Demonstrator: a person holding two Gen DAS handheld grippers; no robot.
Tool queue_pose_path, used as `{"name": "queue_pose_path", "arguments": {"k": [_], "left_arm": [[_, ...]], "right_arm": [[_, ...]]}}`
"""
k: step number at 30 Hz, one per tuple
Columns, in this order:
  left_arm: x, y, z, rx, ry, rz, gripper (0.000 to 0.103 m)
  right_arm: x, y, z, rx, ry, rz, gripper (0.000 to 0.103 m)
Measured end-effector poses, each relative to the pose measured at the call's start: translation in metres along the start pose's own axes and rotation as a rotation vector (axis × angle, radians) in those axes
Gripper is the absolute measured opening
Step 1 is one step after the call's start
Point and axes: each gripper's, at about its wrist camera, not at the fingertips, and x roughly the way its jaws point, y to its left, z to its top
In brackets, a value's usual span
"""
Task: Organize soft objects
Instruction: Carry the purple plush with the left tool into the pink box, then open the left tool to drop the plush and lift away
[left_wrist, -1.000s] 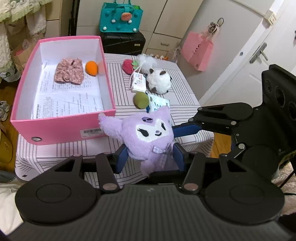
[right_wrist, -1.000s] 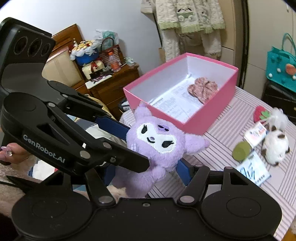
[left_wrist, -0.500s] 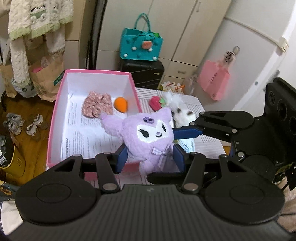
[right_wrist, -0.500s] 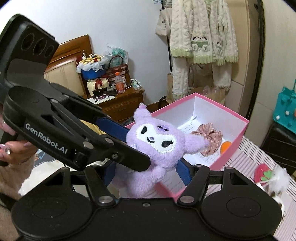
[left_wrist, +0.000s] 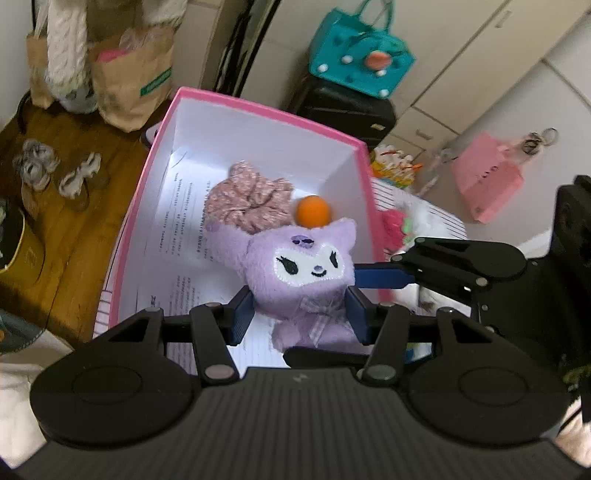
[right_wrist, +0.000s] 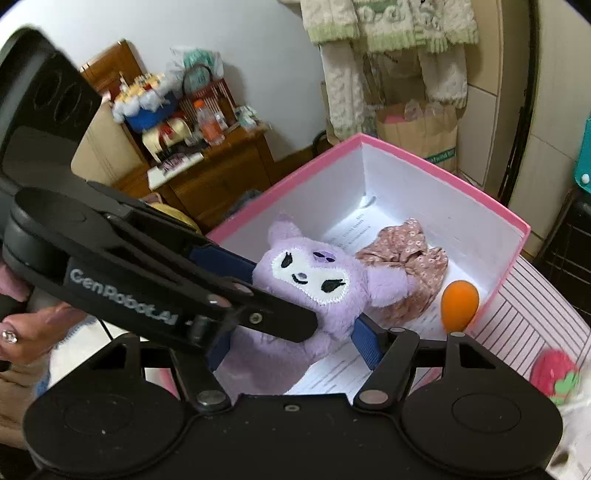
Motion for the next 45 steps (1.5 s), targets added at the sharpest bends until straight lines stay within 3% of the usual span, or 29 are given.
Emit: {"name": "queue_pose_path", "arguments": {"k": [4,14,18,24,34,45], "left_arm": [[0.024,0.010,0.012,-0.037,0.050,0.006,0.052],[0.051,0.015,0.015,-0.039,0.087,0.021,0.052],[0.051,0.018,0.015,-0.042,0.059,0.041,0.056],[0.029,0.011,0.004,0.040,-0.014,0.074,0.059],[-0.030,-0.019,-0.022,0.245,-0.112,0.175,0.061],[-0.083,-0.043,-0.062,0.309,-0.139,0.172,0.063]], "right_arm": [[0.016,-0.012,0.005,-0.004,0.050,-0.022,0.073],[0.039,-0.009,0.010,-0.123,0.141,-0.107,0.075],[0.042,-0.007,0.010,-0.137,0.143,-0.171,0.076],[0.027,-0.001,0.003,-0.179,0.100,-0.232,0.076],[-0.042,0.016,-0.020,-0.171,-0.030,-0.199,0.076],[-0.101,0.053,-0.050,-0.205,-0.103,-0.197,0.076]]}}
